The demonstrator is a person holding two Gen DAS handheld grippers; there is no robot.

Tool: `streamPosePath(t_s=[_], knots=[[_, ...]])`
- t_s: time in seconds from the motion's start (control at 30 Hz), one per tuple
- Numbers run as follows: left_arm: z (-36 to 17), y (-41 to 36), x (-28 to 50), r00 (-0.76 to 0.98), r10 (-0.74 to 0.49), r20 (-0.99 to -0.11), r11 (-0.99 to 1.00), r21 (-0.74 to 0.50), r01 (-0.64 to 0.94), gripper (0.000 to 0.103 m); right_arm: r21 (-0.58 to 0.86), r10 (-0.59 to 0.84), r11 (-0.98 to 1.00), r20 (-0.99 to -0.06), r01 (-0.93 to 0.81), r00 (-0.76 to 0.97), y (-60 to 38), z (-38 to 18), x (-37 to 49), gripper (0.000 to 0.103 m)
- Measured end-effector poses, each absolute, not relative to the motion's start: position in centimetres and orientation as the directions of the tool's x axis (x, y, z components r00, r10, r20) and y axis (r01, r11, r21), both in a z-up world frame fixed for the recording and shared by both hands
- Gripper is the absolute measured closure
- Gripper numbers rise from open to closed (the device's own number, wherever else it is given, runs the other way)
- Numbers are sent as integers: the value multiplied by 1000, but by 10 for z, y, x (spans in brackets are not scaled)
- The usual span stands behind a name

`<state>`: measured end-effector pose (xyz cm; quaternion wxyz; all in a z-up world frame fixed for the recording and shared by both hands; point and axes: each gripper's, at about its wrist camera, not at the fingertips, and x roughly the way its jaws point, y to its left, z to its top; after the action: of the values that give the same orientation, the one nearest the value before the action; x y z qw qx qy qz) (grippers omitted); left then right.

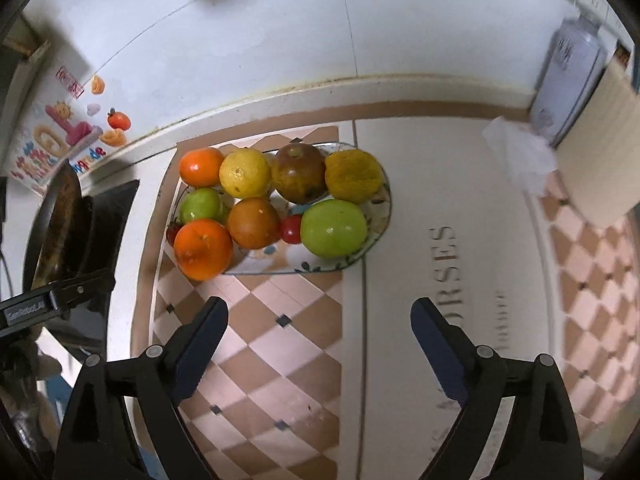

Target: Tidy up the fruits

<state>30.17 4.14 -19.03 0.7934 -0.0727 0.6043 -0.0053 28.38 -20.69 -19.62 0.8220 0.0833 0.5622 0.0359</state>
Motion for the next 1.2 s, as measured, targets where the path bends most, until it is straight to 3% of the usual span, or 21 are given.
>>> streamPosePath(t_s=[0.37, 0.83, 1.2], knots=[[-128, 30, 246, 394, -50, -918, 998, -62, -18, 6, 143, 113, 989, -874, 27, 473, -194, -115, 233, 5], [-34, 33, 152, 599, -12, -801, 1000, -15, -1, 6, 126, 103, 992, -788, -5, 607, -180, -24, 138, 5], [-1, 31, 90, 637, -41, -770, 999, -16, 45, 6, 133, 103, 991, -729, -7, 677, -176, 37, 51, 4]])
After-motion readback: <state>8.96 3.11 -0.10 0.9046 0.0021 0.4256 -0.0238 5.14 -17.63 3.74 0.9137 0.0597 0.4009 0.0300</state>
